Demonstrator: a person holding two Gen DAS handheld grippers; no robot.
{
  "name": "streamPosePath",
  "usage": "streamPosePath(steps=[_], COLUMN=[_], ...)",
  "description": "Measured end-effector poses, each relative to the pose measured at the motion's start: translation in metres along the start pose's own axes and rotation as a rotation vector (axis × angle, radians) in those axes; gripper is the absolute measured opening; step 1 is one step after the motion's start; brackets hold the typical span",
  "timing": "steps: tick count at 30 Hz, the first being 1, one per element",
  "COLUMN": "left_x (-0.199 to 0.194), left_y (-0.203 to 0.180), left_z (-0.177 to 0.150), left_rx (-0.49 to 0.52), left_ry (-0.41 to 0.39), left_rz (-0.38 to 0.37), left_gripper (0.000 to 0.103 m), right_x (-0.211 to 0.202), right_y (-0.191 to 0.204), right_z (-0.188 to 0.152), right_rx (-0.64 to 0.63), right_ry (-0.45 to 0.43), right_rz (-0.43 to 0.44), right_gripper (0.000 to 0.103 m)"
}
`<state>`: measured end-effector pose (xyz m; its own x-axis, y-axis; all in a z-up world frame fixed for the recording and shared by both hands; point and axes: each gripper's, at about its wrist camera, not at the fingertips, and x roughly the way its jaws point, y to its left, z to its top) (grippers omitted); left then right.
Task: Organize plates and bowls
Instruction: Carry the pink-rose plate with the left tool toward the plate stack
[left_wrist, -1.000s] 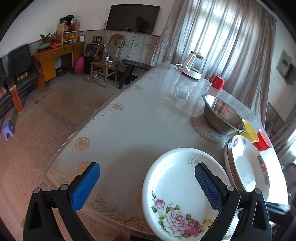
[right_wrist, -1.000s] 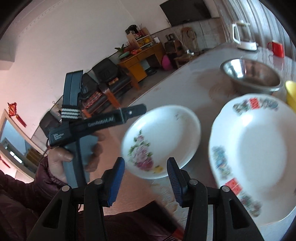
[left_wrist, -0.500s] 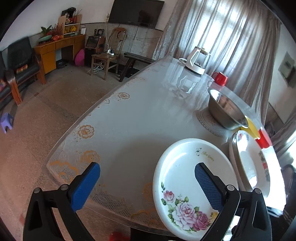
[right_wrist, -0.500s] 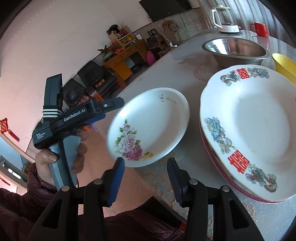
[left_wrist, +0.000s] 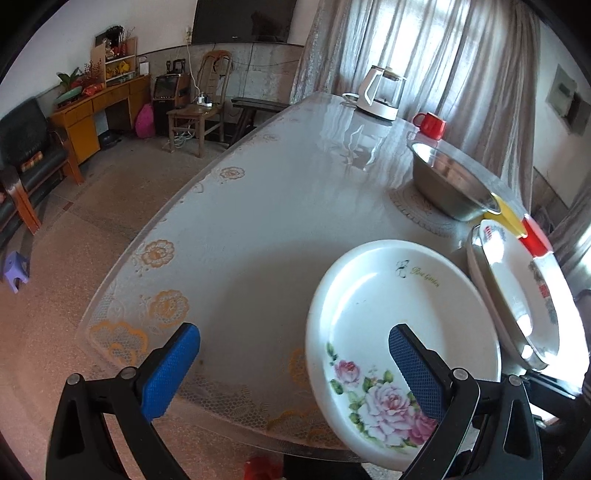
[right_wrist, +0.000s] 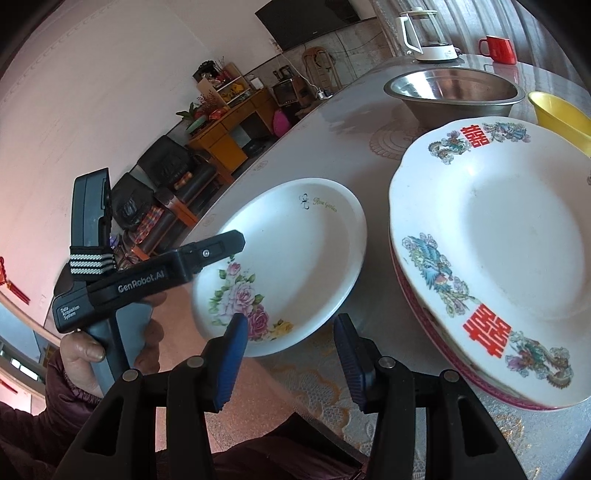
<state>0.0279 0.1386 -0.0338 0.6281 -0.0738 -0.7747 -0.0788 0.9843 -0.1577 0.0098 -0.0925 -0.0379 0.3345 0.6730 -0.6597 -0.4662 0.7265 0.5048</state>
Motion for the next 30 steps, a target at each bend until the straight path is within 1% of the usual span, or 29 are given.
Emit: streamPosePath(steps=[4, 6, 8, 10, 12, 13, 14, 15, 16, 17, 19, 21, 23, 24, 26, 27, 28, 29, 30], left_x=[0.003, 0.001, -0.001, -0.002, -0.002, -0.003, -0.003, -0.003, -0.003, -0.004, -0.004, -0.003, -0.003, -0.003, -0.003, -0.004, -0.003, -0.003, -0.003], left_y=[0.002, 0.004, 0.006, 0.008, 0.008, 0.006, 0.005, 0.003, 0.002, 0.001, 0.000, -0.001, -0.002, -0.003, -0.006, -0.010, -0.013, -0.016, -0.018], left_z=[-0.003, -0.004, -0.005, -0.004, -0.003, -0.003, -0.003, -0.003, -0.003, -0.003, -0.002, -0.002, -0.003, -0.003, -0.004, -0.004, -0.006, -0.008, -0.009], left_rx=[0.032, 0.048, 0.046, 0.043, 0.049, 0.057, 0.067, 0.076, 0.085, 0.090, 0.091, 0.093, 0.099, 0.102, 0.115, 0.129, 0.147, 0.171, 0.184], left_ry=[0.004, 0.002, -0.006, -0.007, -0.010, -0.008, -0.006, -0.003, -0.003, -0.003, 0.002, 0.004, 0.004, 0.007, 0.007, 0.004, 0.002, -0.002, -0.008], left_rz=[0.022, -0.016, -0.054, -0.087, -0.105, -0.114, -0.120, -0.124, -0.134, -0.141, -0.160, -0.176, -0.183, -0.191, -0.212, -0.205, -0.198, -0.203, -0.201], left_gripper=[0.103, 0.103, 0.103, 0.102, 0.096, 0.087, 0.081, 0.080, 0.076, 0.068, 0.058, 0.053, 0.043, 0.041, 0.040, 0.041, 0.046, 0.054, 0.055], right_x=[0.002, 0.002, 0.002, 0.002, 0.003, 0.003, 0.004, 0.004, 0.004, 0.003, 0.004, 0.004, 0.005, 0.006, 0.007, 0.007, 0.008, 0.008, 0.008], right_y=[0.000, -0.002, -0.005, -0.004, -0.004, -0.004, -0.004, -0.005, -0.006, -0.006, -0.005, -0.003, -0.003, -0.002, 0.000, 0.001, 0.003, 0.004, 0.004], right_z=[0.000, 0.001, 0.001, 0.001, 0.001, 0.000, 0.000, 0.001, 0.001, 0.001, 0.001, 0.001, 0.002, 0.002, 0.002, 0.003, 0.003, 0.003, 0.003], right_rx=[0.013, 0.030, 0.048, 0.045, 0.042, 0.045, 0.052, 0.060, 0.066, 0.073, 0.076, 0.070, 0.073, 0.072, 0.066, 0.064, 0.062, 0.059, 0.058], right_ry=[-0.021, -0.031, -0.040, -0.046, -0.049, -0.051, -0.052, -0.052, -0.051, -0.051, -0.053, -0.052, -0.054, -0.055, -0.054, -0.054, -0.054, -0.054, -0.053], right_rz=[-0.002, 0.012, 0.040, 0.048, 0.052, 0.058, 0.064, 0.069, 0.073, 0.075, 0.072, 0.065, 0.060, 0.056, 0.047, 0.042, 0.038, 0.033, 0.030], right_gripper=[0.049, 0.051, 0.058, 0.061, 0.064, 0.065, 0.065, 0.065, 0.065, 0.065, 0.065, 0.065, 0.065, 0.065, 0.065, 0.065, 0.066, 0.066, 0.066])
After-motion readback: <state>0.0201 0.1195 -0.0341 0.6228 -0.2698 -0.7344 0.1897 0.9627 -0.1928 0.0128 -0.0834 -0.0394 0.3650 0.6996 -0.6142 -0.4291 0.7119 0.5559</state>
